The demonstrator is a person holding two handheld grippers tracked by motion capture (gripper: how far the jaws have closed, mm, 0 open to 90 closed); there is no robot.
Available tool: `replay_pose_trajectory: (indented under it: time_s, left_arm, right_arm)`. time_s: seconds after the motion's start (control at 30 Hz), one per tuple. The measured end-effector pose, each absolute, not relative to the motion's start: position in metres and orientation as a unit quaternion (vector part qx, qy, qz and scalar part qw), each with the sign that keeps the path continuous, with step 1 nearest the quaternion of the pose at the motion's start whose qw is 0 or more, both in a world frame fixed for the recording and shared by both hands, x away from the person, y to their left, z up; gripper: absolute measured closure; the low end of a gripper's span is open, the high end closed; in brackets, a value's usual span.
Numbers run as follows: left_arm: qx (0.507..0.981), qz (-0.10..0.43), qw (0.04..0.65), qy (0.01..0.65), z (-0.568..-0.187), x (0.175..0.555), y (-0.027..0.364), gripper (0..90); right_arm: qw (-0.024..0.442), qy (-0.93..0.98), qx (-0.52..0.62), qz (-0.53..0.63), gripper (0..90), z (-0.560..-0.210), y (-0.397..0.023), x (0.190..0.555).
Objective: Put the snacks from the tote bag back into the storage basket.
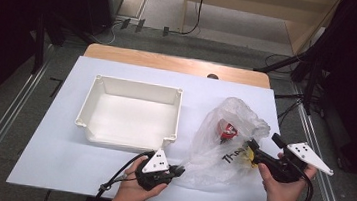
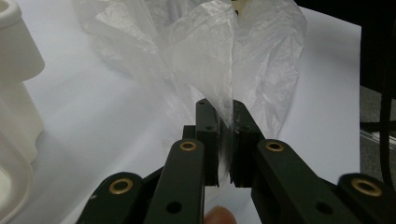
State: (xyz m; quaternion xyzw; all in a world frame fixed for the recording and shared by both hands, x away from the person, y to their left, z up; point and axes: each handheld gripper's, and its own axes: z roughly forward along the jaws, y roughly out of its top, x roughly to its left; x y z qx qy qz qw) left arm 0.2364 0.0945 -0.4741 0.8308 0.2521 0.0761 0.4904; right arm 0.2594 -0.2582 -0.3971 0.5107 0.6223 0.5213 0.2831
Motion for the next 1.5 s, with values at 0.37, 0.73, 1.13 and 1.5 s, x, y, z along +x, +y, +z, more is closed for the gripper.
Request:
replay_pose_trajectory:
  time_s: [0.37, 0.73, 1.13, 1.5]
  left_arm:
    - [0.831, 0.074, 0.491, 0.25, -0.474, 0.236, 0.095, 84.9]
    - [0.831, 0.075, 0.492, 0.249, -0.474, 0.236, 0.095, 84.9]
    - [0.831, 0.074, 0.492, 0.248, -0.474, 0.235, 0.095, 85.6]
    - [0.832, 0.074, 0.489, 0.25, -0.474, 0.236, 0.095, 86.5]
  right_arm:
    - [0.302, 0.627, 0.492, 0.523, 15.2, -0.386, -0.239, 0.277]
    - [0.306, 0.645, 0.468, 0.521, 52.8, -0.376, -0.222, 0.308]
    - [0.208, 0.674, 0.522, 0.48, 90.0, -0.412, -0.231, 0.375]
    - [0.152, 0.68, 0.594, 0.402, 90.0, -0.459, -0.24, 0.417]
